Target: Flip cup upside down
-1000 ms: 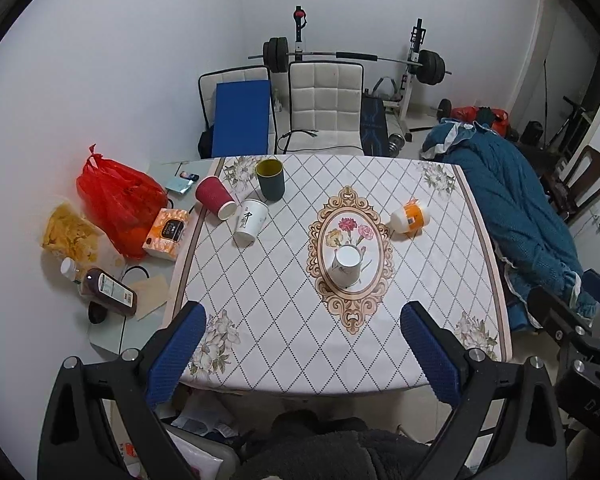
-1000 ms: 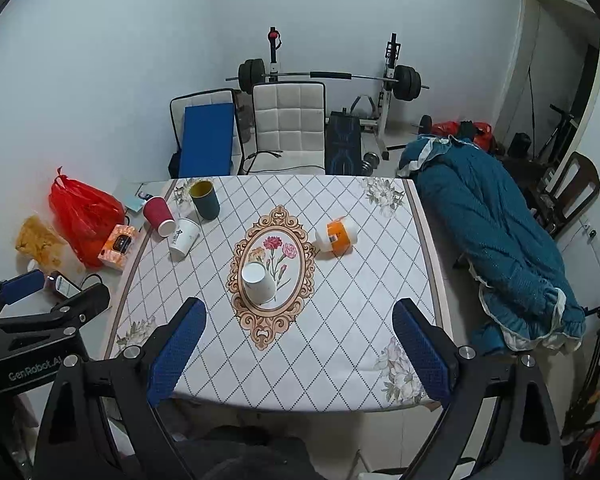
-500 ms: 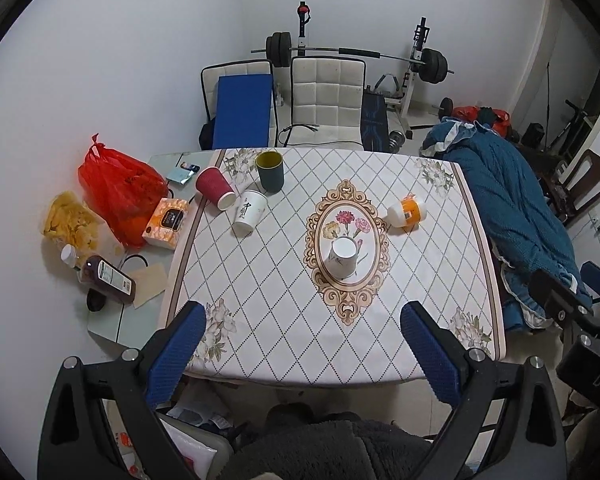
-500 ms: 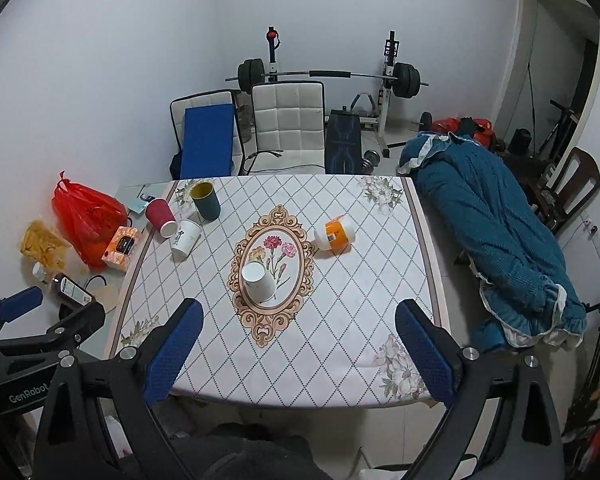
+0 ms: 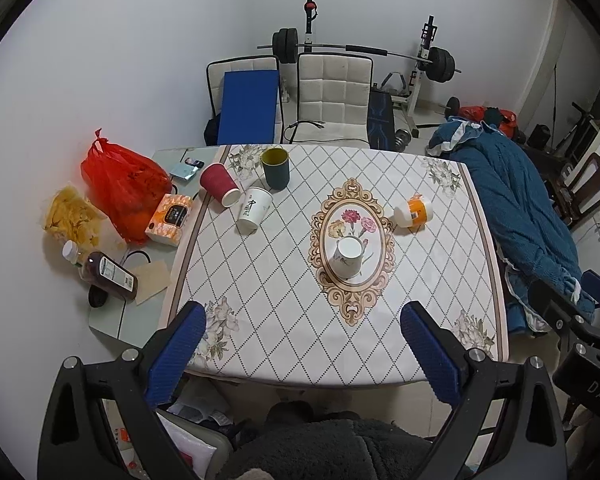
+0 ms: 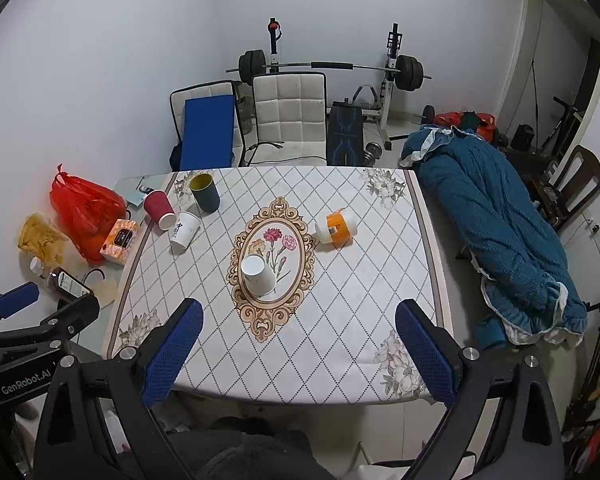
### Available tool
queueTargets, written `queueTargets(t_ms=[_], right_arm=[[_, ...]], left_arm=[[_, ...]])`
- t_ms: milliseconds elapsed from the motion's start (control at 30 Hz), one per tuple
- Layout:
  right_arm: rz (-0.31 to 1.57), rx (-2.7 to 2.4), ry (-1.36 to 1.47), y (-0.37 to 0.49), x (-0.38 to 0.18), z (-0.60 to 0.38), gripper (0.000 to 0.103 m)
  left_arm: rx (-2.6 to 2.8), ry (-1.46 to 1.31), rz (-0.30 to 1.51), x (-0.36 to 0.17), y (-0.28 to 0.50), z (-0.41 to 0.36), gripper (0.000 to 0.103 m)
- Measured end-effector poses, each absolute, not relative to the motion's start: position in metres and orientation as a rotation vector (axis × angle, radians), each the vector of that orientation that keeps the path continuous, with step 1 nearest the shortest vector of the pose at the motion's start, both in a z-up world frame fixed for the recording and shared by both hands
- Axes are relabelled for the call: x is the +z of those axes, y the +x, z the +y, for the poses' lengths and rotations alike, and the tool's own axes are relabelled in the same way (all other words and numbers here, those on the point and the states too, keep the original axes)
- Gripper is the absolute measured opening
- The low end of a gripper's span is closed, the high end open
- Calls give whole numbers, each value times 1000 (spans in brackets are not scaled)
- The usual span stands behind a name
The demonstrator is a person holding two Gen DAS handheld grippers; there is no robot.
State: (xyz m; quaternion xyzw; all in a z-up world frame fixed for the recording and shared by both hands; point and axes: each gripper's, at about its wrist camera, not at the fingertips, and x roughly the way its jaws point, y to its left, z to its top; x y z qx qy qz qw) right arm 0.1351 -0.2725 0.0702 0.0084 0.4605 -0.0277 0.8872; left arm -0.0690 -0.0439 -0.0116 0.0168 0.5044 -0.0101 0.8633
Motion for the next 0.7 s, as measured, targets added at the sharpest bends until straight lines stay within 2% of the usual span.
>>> queueTargets(t_ms=[700], right_arm=[[976, -49, 23, 137, 59, -278, 99]], left_arm=[[0, 44, 1059, -13, -64, -39, 100]])
